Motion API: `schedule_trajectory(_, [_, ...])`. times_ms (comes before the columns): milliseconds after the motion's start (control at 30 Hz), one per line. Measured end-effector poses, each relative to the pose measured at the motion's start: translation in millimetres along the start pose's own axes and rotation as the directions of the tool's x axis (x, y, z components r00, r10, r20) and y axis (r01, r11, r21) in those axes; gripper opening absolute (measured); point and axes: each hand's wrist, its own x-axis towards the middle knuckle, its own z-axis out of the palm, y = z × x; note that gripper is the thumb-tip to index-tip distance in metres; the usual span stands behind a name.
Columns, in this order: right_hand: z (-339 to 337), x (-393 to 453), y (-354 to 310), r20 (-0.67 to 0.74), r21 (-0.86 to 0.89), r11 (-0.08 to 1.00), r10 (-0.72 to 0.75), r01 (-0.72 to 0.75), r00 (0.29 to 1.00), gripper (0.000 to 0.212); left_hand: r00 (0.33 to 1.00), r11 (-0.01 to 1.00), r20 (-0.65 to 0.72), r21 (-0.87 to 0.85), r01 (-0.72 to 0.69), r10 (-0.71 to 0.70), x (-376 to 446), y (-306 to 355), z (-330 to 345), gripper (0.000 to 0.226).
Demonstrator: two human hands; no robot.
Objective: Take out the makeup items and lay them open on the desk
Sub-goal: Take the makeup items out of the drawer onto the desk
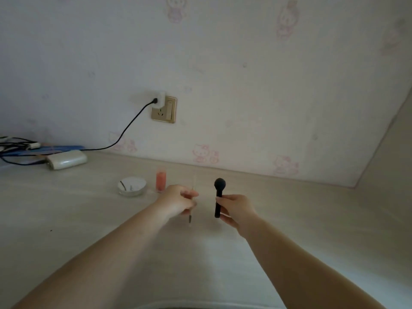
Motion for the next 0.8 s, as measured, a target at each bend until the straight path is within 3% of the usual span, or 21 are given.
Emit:
schedule_trajectory(167, [24.0,29.5,4.9,-0.039,-0.148,0.989,-0.035,0.029,0.999,0.016,0.999,0.981,-0.037,0.192,0.011,-0.003,25.3,-13.1,-9.6,0.033])
schedule_trajectory(300, [35.6,47.8,5.4,-0.059,-0.294,0.954,-0.076,0.056,0.995,0.009,0.997,0.967,-0.041,0.247,0.068,-0.060,42.3,-20.4,-12.1,0.038])
schedule_trajectory(400, [42.7,59.3,6.1,-0.057,-0.422,0.903,-0.114,0.080,0.992,0.019,0.998,0.940,-0.042,0.334,0.064,-0.053,51.6,-21.9,-11.7,0.040])
schedule_trajectory(633, [51.7,74.1,2.2,-0.036,-0.639,0.764,-0.148,0.091,0.988,0.019,0.999,0.863,-0.035,0.505,0.006,0.014,62.6,-17.8,-7.8,0.041])
schedule_trajectory(800, [52.2,80.6,2.3,-0.025,-0.710,0.697,-0.161,0.096,0.987,0.021,0.996,0.828,-0.061,0.560,-0.016,0.060,64.7,-19.1,-6.1,0.039])
